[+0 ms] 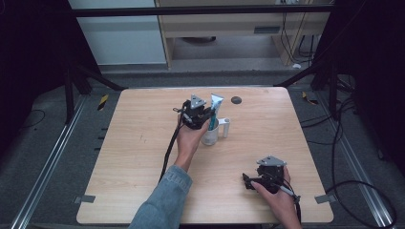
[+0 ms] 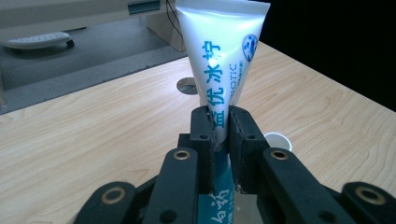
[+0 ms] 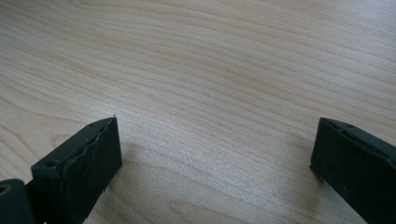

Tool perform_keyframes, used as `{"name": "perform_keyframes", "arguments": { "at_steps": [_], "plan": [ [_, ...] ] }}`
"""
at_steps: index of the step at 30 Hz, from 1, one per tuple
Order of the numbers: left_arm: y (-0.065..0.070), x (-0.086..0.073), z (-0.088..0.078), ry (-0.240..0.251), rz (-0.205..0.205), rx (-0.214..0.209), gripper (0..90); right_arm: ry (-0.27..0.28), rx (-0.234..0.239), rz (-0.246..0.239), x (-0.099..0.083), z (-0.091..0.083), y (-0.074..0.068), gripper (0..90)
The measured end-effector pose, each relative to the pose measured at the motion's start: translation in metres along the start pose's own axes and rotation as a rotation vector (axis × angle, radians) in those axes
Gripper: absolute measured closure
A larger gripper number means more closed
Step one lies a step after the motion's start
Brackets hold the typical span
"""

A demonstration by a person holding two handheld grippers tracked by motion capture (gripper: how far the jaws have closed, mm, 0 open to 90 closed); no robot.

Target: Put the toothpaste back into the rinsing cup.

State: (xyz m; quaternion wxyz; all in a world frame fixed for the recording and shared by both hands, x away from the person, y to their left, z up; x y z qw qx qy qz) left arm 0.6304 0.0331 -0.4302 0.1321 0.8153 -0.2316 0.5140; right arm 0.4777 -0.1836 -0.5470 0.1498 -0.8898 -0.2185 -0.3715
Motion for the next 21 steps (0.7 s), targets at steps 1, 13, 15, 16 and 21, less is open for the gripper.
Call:
{"name": "perform_keyframes", "arguments": {
  "at_steps": [1,13,15,16,21],
  "plan": [
    [0.0001,-0.0008,0.0,0.001,0.001,-0.001,80.4,0.0,0.0,0.0,0.0,0.0,0.0,1.9],
    [-0.0021,-0.0031,-0.0044,0.004,-0.009,0.005,80.4,0.0,-0.001,0.003,-0.0001,0.0001,-0.0002,1.9],
    [-0.0022,-0.0035,-0.0051,0.004,-0.01,0.005,80.3,0.0,-0.001,0.002,-0.0001,0.0001,-0.0002,1.9],
    [-0.0026,-0.0035,-0.0055,0.007,-0.012,0.005,80.3,0.0,-0.001,0.002,-0.0001,0.0001,-0.0002,1.9],
    [-0.0049,-0.0023,-0.0054,-0.015,-0.024,0.006,80.1,0.001,-0.002,0.0,0.0,0.0001,0.0,1.9]
  ]
}}
Point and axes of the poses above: each handheld gripper's, and its own axes: z roughly forward along the jaws, x roughly out of its top, y roughly to its right, the point moved 5 cm from there along z, roughly forward along the jaws, and after that the axes turned 9 degrees about x, right-handed, at the moved point
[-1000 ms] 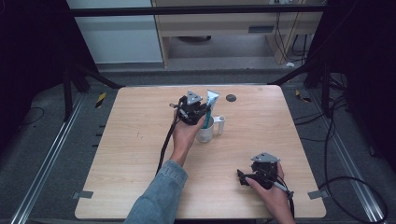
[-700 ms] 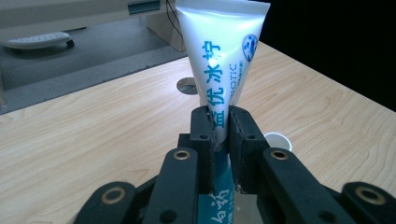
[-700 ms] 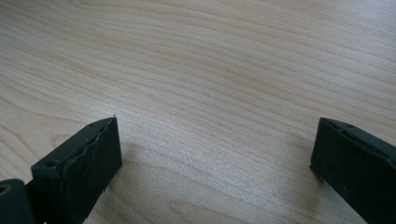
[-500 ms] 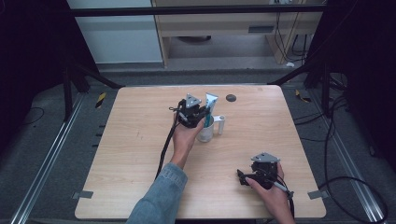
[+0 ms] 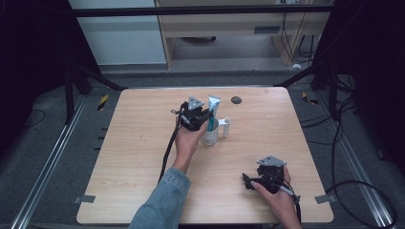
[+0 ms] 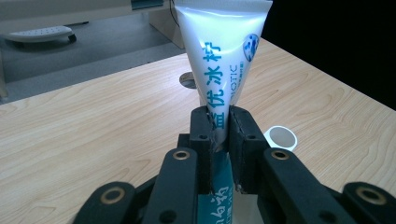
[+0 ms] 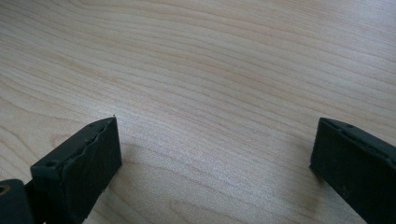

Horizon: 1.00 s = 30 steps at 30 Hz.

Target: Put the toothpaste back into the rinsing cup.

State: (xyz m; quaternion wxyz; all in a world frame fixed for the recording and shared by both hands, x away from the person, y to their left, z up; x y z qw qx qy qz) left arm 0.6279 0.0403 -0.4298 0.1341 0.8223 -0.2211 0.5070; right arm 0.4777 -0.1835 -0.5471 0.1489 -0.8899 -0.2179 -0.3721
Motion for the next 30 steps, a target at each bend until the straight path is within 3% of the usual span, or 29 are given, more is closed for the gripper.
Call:
{"name": "perform_keyframes", "arguments": {
  "at_steps": [30],
  "plan": [
    [-0.0033,0.0037,0.003,-0.026,-0.015,-0.006,78.9,0.0,-0.001,-0.003,0.0001,0.0,0.0002,1.9]
  ]
}}
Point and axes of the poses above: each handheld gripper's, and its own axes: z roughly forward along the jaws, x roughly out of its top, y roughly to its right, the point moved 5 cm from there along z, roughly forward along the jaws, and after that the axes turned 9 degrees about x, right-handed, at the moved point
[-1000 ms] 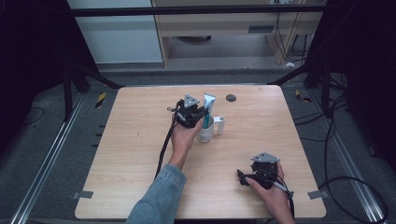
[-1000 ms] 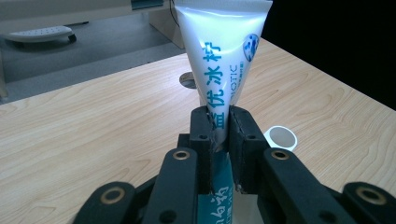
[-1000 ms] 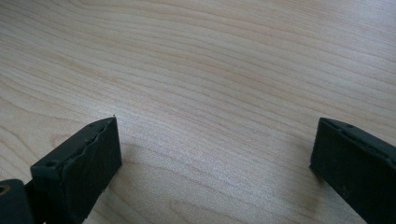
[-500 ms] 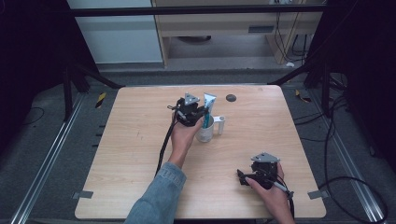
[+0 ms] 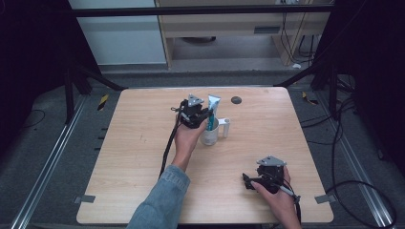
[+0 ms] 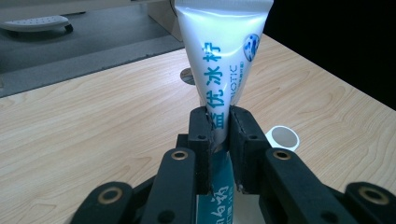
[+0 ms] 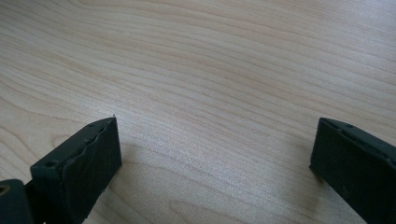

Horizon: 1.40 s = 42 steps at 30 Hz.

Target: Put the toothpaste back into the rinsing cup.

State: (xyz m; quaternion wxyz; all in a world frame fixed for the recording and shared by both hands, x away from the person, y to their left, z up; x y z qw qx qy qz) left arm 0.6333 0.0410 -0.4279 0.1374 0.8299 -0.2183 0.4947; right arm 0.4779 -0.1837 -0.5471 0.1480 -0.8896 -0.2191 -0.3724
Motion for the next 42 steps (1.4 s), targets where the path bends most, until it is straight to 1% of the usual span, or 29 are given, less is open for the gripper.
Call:
{"name": "perform_keyframes", "arguments": {
  "at_steps": [8,11,14,16,24,27,31,36,42],
  "plan": [
    [-0.001,0.001,-0.001,0.008,-0.006,0.001,75.1,0.0,0.0,0.003,0.0,0.0,0.0,1.9],
    [-0.001,0.001,-0.002,0.005,-0.002,0.008,72.9,0.0,0.0,0.002,0.0,0.0,0.0,1.9],
    [0.0,0.001,-0.003,0.007,-0.003,0.011,67.3,0.0,0.0,0.002,0.0,0.0,0.0,1.9],
    [0.001,0.001,-0.003,0.007,-0.003,0.009,66.4,0.0,0.0,0.002,0.0,0.0,0.0,1.9],
    [0.001,0.001,-0.007,0.011,0.004,0.022,56.2,0.0,-0.001,0.002,0.0,0.0,0.0,2.0],
    [0.003,0.001,-0.01,0.013,-0.001,0.01,51.2,0.0,-0.001,0.002,0.0,0.0,0.0,2.0],
    [0.005,0.001,-0.015,0.007,0.014,0.013,44.8,0.0,-0.001,0.002,0.0,0.0,0.0,2.0],
    [0.006,0.0,-0.02,0.001,0.026,0.007,37.9,0.0,-0.001,0.002,0.0,0.0,0.0,2.0],
    [0.008,-0.003,-0.026,-0.016,0.043,-0.014,31.7,0.0,-0.001,0.002,0.0,0.0,0.0,2.0]
  ]
}}
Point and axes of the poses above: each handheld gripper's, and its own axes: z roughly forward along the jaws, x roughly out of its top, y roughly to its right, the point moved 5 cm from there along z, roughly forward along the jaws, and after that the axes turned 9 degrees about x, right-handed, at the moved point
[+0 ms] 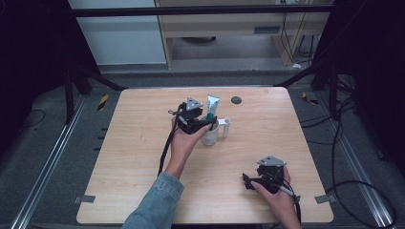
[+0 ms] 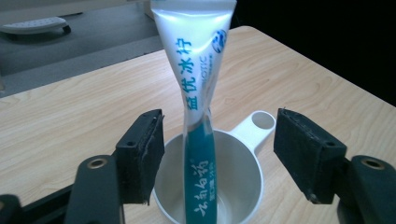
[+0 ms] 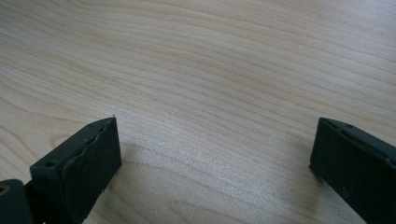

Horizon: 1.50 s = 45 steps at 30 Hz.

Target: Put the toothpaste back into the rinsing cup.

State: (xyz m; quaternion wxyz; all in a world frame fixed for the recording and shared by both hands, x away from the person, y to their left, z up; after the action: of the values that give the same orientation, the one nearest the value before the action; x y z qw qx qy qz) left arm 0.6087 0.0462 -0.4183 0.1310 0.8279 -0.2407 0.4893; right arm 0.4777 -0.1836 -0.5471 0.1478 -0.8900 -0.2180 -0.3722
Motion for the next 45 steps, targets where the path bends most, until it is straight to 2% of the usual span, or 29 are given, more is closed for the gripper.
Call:
{"name": "perform_keyframes", "arguments": {
  "at_steps": [3,6,10,16,21,27,30,36,39,45],
  "plan": [
    [0.001,-0.001,-0.003,-0.012,-0.008,-0.028,29.3,0.0,0.0,0.0,0.0,0.0,0.0,2.0],
    [0.003,0.001,-0.007,-0.009,0.005,-0.024,23.3,0.0,0.0,0.0,0.0,0.0,0.0,2.0],
    [0.007,0.001,-0.012,-0.023,0.005,-0.04,15.4,0.0,0.001,0.0,0.0,0.0,0.0,2.0],
    [0.011,-0.005,-0.018,-0.048,0.036,-0.048,10.1,0.001,0.001,0.001,0.0,0.0,0.0,2.0],
    [0.014,-0.008,-0.025,-0.055,0.048,-0.074,6.5,0.001,0.001,0.001,0.0,0.0,0.0,2.0],
    [0.014,-0.013,-0.034,-0.072,0.101,-0.096,4.0,0.001,0.002,0.001,0.0,0.0,0.0,2.0],
    [0.016,-0.02,-0.038,-0.087,0.115,-0.108,4.0,0.001,0.0,-0.001,0.0,0.0,0.0,2.0],
    [0.014,-0.041,-0.046,-0.113,0.133,-0.094,4.7,0.001,-0.001,-0.001,0.0,0.0,0.0,2.0],
    [0.01,-0.055,-0.05,-0.141,0.165,-0.059,5.2,0.001,-0.001,-0.001,0.0,0.0,0.0,2.0],
    [0.001,-0.08,-0.061,-0.174,0.19,-0.051,5.1,0.001,0.0,-0.001,0.0,0.0,0.0,2.0]
  ]
}}
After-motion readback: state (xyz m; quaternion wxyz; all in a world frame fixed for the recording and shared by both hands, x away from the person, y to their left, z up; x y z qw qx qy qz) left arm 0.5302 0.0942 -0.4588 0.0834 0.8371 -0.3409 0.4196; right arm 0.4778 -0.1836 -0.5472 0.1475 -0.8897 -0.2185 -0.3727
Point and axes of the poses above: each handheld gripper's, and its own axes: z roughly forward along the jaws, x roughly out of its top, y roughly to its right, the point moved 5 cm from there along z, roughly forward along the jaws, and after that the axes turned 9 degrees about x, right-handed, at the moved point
